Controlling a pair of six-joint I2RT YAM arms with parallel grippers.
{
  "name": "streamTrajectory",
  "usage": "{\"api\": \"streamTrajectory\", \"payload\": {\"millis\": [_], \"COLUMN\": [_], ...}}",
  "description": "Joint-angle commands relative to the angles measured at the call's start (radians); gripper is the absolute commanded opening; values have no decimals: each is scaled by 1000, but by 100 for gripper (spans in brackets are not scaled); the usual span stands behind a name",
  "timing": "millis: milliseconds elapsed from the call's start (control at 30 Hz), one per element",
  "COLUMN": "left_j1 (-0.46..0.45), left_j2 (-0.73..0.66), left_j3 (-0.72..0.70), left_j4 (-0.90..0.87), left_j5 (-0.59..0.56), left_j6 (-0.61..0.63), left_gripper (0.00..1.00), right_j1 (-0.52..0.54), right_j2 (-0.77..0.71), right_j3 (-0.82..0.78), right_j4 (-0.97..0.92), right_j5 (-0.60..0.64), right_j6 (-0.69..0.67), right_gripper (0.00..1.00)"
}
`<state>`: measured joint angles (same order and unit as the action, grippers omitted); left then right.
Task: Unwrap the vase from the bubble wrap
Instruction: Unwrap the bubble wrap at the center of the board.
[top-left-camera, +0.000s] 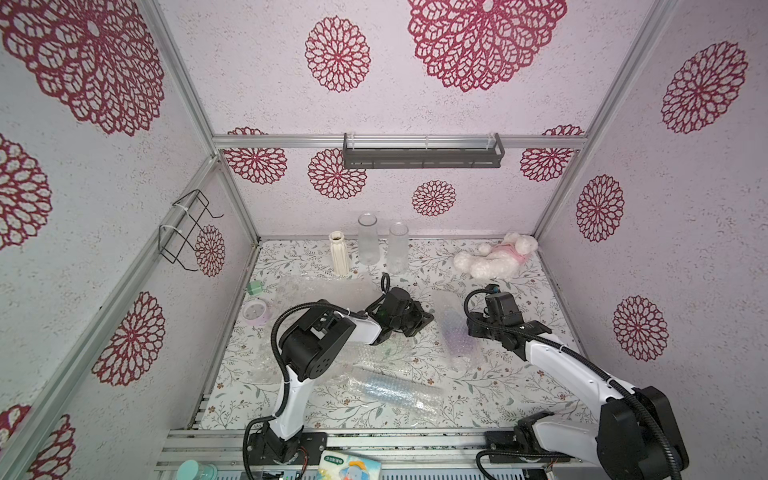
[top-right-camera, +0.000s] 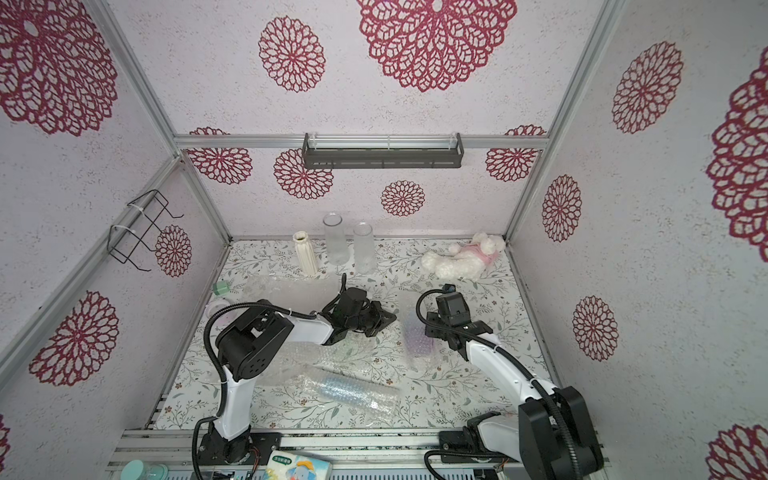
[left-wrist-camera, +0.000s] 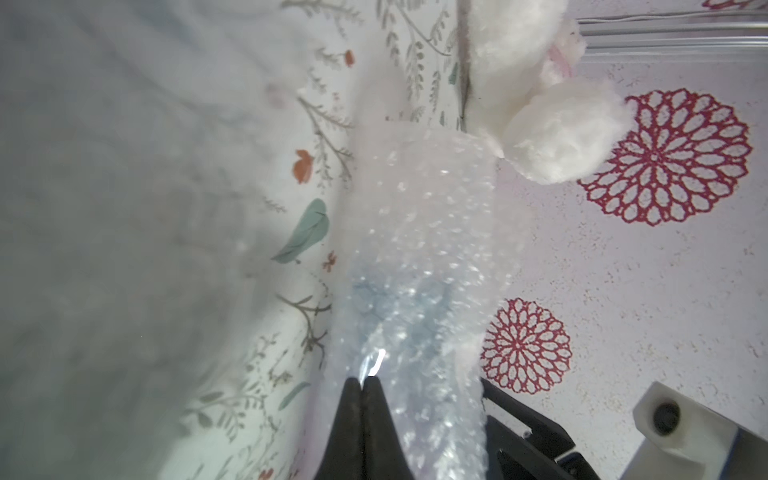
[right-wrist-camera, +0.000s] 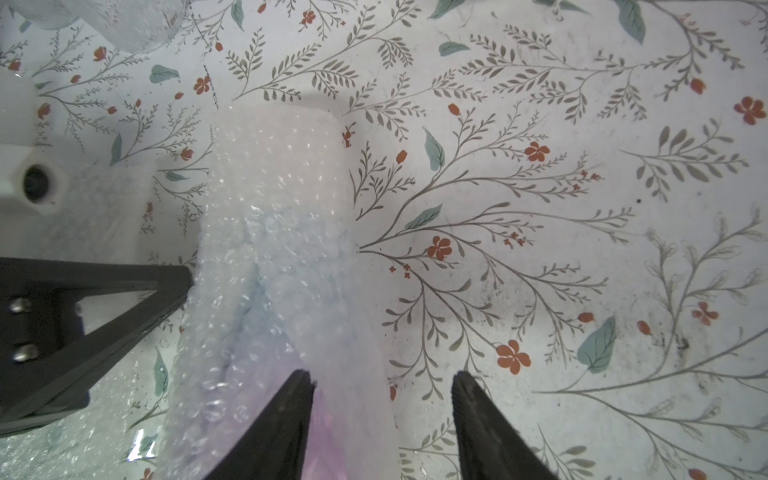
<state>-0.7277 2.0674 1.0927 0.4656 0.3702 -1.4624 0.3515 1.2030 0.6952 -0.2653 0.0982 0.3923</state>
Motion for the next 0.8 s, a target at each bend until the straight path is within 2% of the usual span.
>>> {"api": "streamTrajectory", "payload": {"millis": [0, 300, 533, 600, 667, 767], "left_j1": [7, 20, 26, 29, 27, 18], "left_j2": [-72, -94, -131, -115, -73, -40], "left_j3": [4, 38, 58, 41, 11, -4], "left_j4": [-23, -41, -204, -197, -119, -56], "left_j5": [-16, -13, -23, -11, 5, 21], "left_j6": [36, 61, 95, 69, 27, -8], "left_gripper": [0, 0, 0, 10, 25, 36], "right_j1": [-7, 4, 28, 53, 73, 97], "right_j2": [-39, -95, -130, -122, -116, -110], "right_j3": [9, -8, -6, 6, 16, 20], "right_j4": [17, 42, 80, 76, 74, 75], "right_j5": [-6, -36, -61, -32, -22, -6], "right_j6": [-7, -24, -102, -112, -115, -112], "right_gripper": [57, 58, 70, 72, 73, 73]}}
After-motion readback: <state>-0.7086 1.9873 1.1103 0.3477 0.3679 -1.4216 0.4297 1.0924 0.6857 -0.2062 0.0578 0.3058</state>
